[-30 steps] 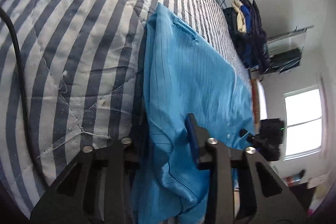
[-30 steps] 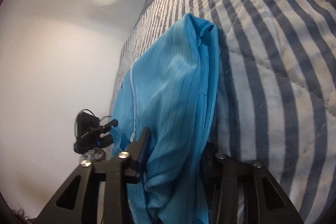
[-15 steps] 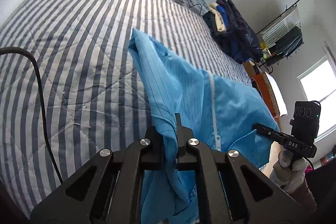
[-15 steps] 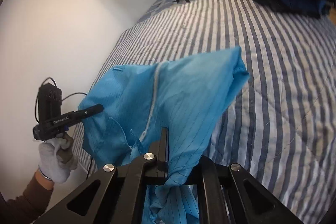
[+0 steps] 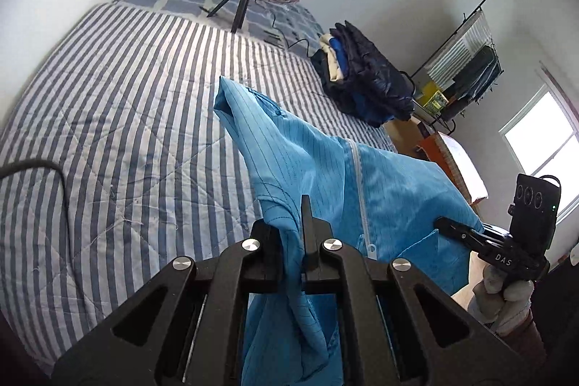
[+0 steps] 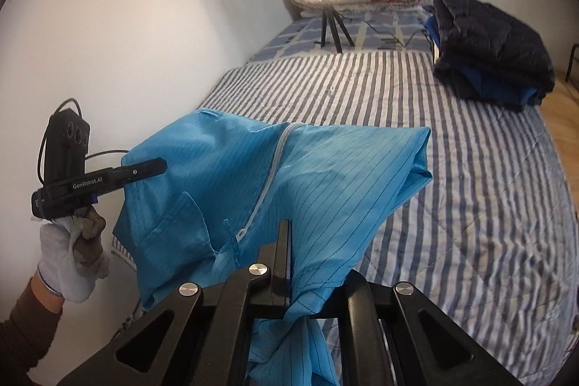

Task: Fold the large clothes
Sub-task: 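Carry the held jacket with both grippers toward the dark clothes stack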

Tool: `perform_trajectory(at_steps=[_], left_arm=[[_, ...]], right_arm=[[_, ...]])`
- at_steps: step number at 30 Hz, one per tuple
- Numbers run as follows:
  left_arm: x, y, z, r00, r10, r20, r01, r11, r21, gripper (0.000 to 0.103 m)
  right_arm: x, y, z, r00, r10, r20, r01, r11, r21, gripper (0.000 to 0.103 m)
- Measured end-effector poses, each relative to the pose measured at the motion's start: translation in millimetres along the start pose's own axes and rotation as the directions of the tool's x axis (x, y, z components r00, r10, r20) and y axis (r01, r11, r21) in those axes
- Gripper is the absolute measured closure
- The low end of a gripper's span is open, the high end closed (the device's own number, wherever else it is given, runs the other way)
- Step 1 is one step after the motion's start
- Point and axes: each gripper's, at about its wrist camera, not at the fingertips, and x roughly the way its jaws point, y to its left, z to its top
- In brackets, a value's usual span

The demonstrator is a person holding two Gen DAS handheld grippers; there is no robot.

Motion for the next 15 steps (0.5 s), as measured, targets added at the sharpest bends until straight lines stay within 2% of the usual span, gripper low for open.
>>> perform_trajectory(at_steps=[8,15], left_arm=[[-24.0,-75.8,39.0,0.997,-0.016,0.076,0.007,0.993,0.122,0.100],[-20.4,-146.3,85.9,0.990,-0.051,0.128,0.027,0.983,0.184,0.100]], right_arm=[[-57.3,6.8,18.5,0.993,-0.073,0.088,0.080,0.994,-0.075,0.101],[-111.2,-3.9,61.7,0.964,-0.183,0.195,0.210,0.969,-0.129,0.101]])
